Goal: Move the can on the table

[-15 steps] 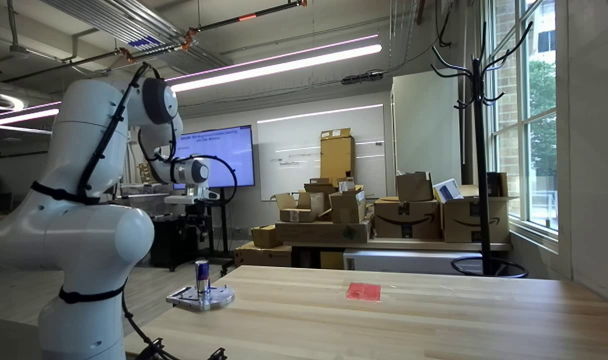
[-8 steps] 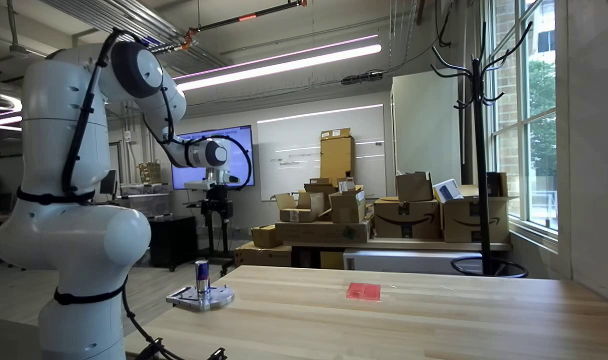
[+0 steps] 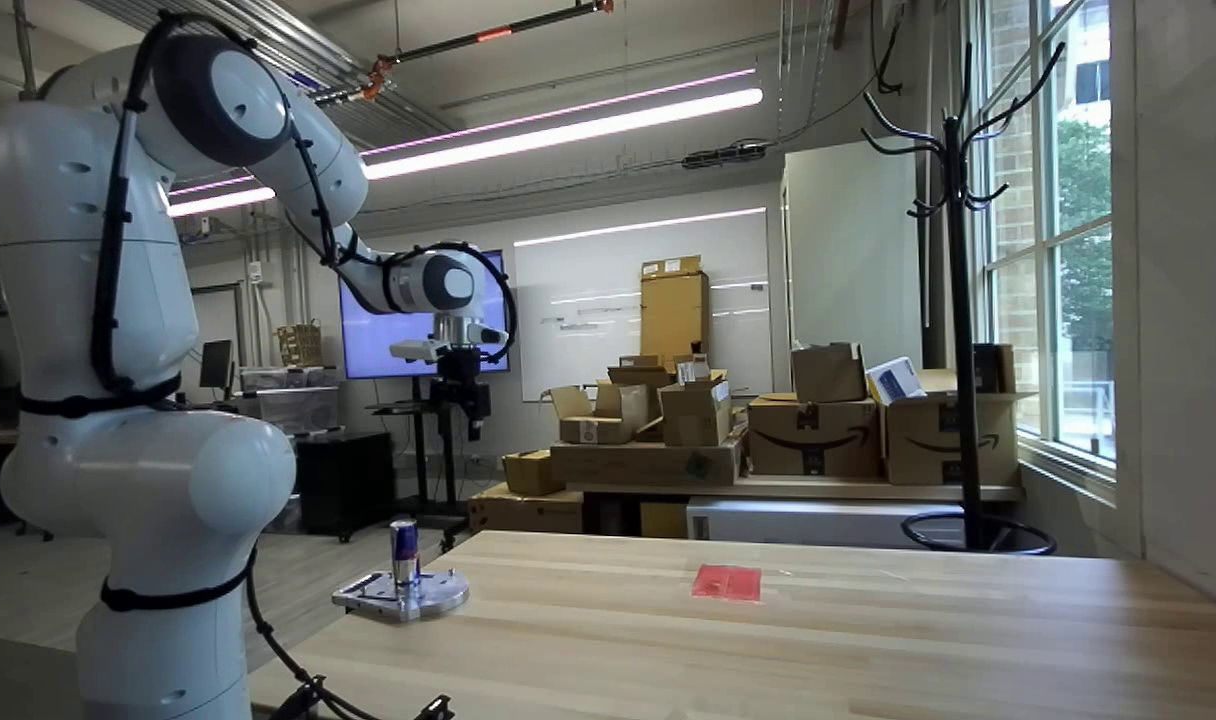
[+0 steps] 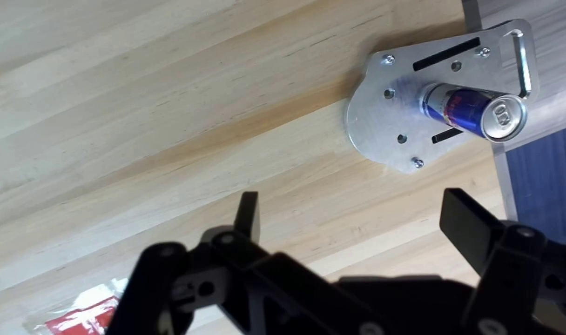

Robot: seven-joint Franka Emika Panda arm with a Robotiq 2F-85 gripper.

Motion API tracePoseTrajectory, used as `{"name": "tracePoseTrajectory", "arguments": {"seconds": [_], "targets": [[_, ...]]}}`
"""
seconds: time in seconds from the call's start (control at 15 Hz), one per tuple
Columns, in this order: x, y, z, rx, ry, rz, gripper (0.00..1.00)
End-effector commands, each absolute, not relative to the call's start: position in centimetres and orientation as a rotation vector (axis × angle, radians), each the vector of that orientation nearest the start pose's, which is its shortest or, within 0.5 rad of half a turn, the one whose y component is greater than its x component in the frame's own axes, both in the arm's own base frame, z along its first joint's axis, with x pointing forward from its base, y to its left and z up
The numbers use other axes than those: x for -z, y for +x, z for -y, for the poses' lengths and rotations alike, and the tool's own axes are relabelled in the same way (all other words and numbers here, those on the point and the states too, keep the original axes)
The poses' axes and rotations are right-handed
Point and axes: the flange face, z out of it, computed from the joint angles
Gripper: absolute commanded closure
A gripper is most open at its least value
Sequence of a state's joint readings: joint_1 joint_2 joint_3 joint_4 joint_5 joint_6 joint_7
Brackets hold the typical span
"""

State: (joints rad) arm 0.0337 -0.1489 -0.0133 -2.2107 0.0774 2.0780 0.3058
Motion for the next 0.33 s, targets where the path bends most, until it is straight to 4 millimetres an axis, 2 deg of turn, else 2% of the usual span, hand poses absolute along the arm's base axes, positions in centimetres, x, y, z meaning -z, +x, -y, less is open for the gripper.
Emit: {"name": "tracePoseTrajectory", "arguments": {"seconds": [0.0,0.27], "targets": [[-44.49,50.05,-1.20,0.006,-3.029,-0.498,0.00],[-44.39,49.91,-1.13,0.003,-3.029,-0.502,0.00]]}}
